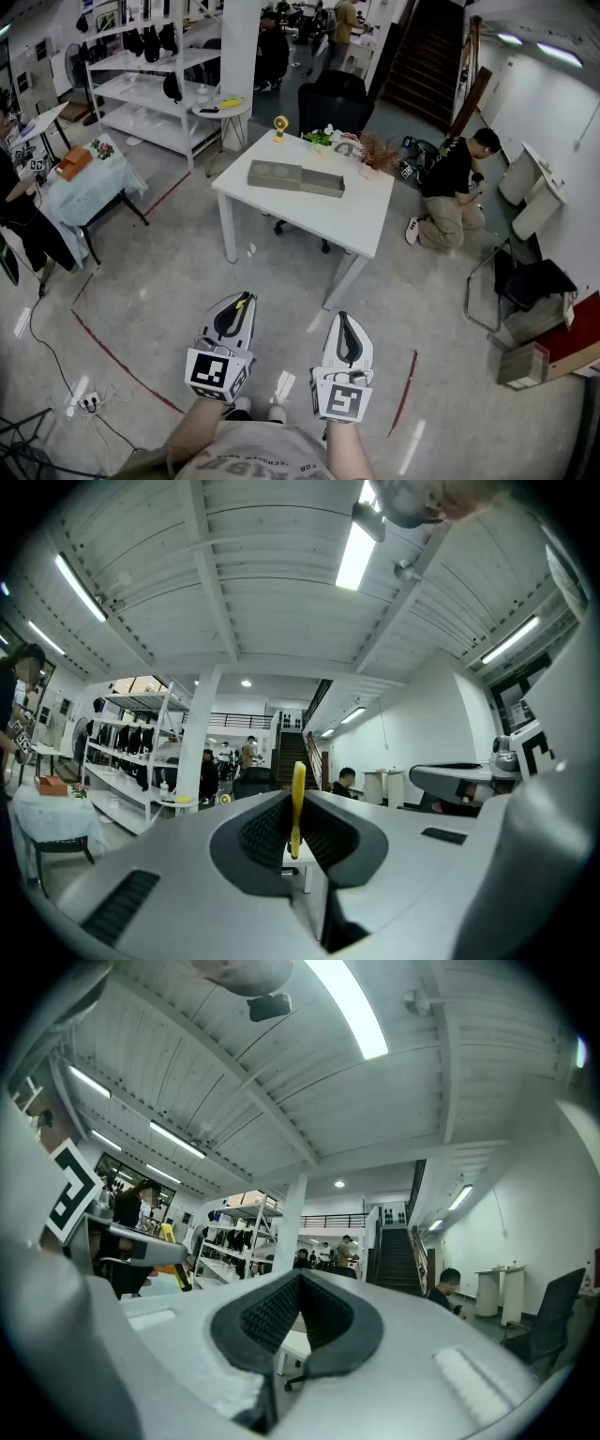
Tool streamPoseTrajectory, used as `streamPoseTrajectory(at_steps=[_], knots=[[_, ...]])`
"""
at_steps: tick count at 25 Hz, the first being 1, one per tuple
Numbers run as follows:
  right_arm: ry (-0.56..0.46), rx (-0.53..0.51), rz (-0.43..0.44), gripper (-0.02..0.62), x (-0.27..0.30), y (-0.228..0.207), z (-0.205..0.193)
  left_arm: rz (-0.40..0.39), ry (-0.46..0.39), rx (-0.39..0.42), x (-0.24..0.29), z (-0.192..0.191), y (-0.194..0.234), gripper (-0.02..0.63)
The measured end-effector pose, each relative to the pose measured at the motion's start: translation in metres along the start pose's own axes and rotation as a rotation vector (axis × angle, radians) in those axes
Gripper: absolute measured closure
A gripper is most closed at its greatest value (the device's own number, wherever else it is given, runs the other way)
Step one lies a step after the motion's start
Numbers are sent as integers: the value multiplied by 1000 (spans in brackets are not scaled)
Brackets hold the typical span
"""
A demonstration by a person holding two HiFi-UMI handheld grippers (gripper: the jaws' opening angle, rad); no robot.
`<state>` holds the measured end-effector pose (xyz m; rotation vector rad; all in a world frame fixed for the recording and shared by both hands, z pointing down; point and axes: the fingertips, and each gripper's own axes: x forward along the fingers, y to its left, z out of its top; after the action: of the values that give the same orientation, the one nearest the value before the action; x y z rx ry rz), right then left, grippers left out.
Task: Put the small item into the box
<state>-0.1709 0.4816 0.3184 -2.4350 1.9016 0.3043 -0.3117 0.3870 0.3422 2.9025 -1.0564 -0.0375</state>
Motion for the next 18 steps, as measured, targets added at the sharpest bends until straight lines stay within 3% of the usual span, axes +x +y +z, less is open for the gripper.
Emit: streamPoseTrajectory(at_steps=[9, 18], knots=[[42, -64, -2, 597, 2, -1, 7, 8, 7, -5, 1, -3, 2, 575], [40, -35, 26, 597, 1, -11, -9, 17, 29, -8, 9, -10, -7, 575]])
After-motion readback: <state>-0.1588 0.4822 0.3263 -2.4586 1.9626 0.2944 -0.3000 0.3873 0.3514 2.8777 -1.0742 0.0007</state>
